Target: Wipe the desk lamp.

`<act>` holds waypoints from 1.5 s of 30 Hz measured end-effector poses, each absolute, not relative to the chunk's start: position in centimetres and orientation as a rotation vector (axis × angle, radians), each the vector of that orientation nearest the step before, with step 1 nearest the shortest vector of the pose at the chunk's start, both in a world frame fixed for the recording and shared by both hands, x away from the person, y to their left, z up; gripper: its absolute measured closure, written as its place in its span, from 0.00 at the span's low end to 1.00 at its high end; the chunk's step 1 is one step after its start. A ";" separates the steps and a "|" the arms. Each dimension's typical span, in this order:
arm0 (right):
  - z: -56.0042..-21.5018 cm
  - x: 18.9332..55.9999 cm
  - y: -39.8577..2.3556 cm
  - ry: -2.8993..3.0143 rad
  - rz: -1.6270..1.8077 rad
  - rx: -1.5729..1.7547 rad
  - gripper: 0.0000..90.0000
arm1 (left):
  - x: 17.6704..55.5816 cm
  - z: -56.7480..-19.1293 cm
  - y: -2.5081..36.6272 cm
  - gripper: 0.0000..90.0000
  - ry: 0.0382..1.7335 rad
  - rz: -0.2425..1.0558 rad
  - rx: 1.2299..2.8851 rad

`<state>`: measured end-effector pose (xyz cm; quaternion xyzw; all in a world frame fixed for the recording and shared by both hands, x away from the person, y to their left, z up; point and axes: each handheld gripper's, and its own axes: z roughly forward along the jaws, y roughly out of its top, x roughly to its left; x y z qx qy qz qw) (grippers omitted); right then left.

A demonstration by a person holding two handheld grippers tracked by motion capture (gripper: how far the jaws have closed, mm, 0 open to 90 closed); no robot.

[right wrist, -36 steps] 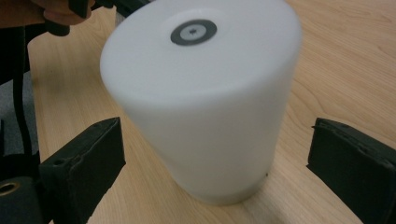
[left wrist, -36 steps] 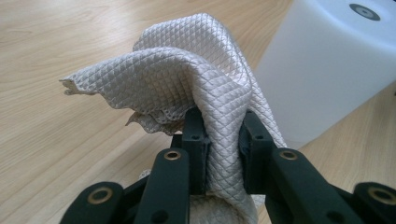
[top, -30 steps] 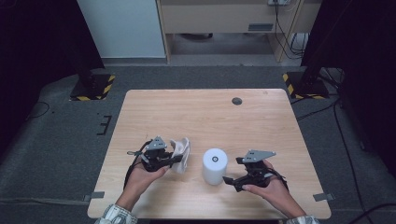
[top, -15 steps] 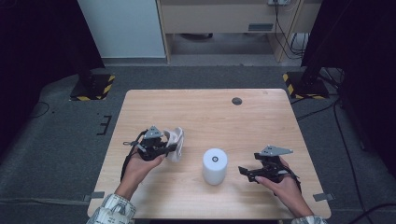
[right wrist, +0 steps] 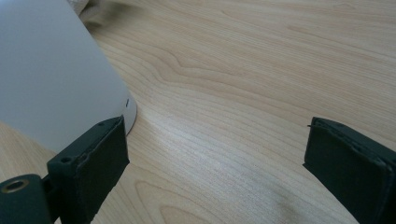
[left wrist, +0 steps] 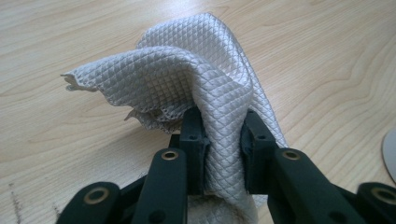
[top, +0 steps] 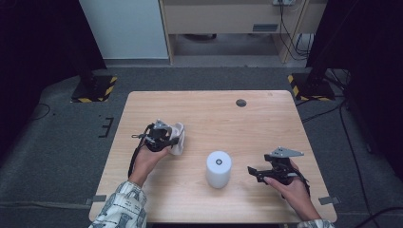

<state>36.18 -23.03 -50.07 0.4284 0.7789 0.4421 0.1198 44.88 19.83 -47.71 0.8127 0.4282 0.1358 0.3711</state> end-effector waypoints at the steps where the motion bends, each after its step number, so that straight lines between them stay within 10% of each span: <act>1: -50.1 36.2 -23.0 2.277 1.293 1.251 0.07 | 44.9 -47.8 19.8 0.79 1.093 0.351 2.093; 7: -50.3 36.0 -22.6 2.300 1.277 1.221 0.07 | 44.6 -48.1 19.6 0.34 1.130 0.395 2.056; 15: -50.2 36.1 -22.9 2.252 1.243 1.230 0.05 | 41.6 -47.5 21.5 0.13 1.161 0.448 1.971; 45: -52.5 40.5 -27.5 2.012 0.997 1.537 0.07 | 37.8 -51.7 26.5 0.06 1.300 0.476 2.081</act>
